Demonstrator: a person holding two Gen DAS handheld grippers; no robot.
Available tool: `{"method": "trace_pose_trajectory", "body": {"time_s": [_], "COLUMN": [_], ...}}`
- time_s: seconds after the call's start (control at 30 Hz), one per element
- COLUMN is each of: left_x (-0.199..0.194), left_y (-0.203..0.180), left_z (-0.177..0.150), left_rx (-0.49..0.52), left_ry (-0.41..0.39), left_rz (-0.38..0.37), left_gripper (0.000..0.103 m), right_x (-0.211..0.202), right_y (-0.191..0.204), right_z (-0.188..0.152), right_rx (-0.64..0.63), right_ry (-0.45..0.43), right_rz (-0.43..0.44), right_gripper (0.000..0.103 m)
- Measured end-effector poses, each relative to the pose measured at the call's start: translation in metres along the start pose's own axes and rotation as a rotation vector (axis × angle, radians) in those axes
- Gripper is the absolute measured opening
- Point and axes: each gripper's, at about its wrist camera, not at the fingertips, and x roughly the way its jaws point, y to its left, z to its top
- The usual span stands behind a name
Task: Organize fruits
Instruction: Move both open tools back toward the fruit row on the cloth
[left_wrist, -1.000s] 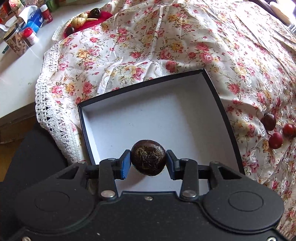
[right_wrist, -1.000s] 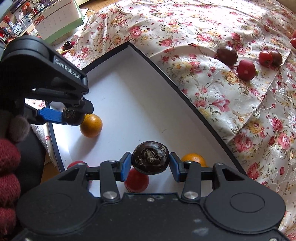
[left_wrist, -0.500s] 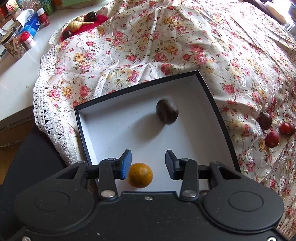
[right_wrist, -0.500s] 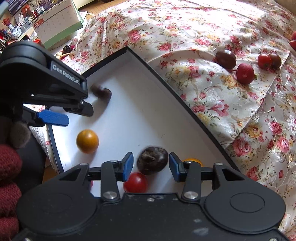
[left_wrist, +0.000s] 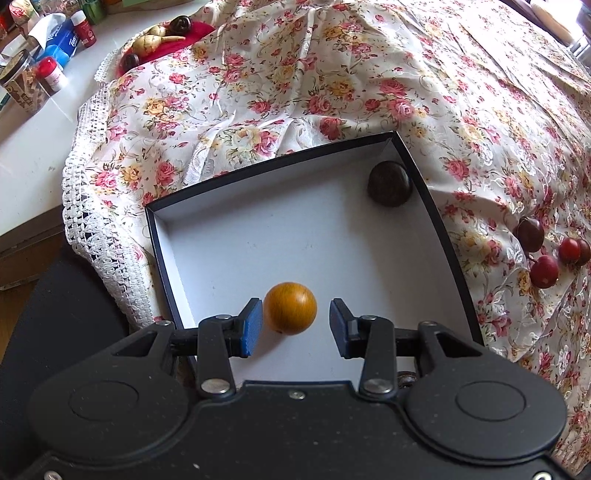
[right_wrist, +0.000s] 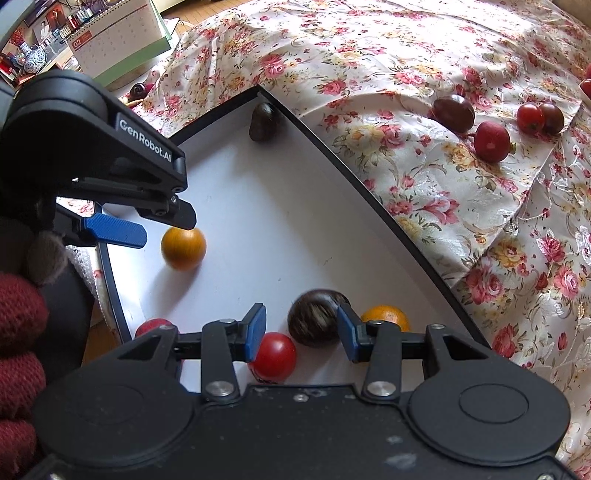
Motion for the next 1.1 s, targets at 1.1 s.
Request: {"method": "trace_pose_trajectory", "body": {"time_s": [1.1], "left_x": [-0.002], "left_y": [-0.025], "left_z": [-0.017], "left_rx": [0.137], "left_ry": [0.016], "left_rz": [-0.016], "left_gripper": [0.048], "right_x": [-0.038], "right_y": [-0.122], "right_z": [0.028], "right_rx": [0.154], "right_ry": [-0.055], "right_rz": [-0.138], "right_gripper": [0.046]}}
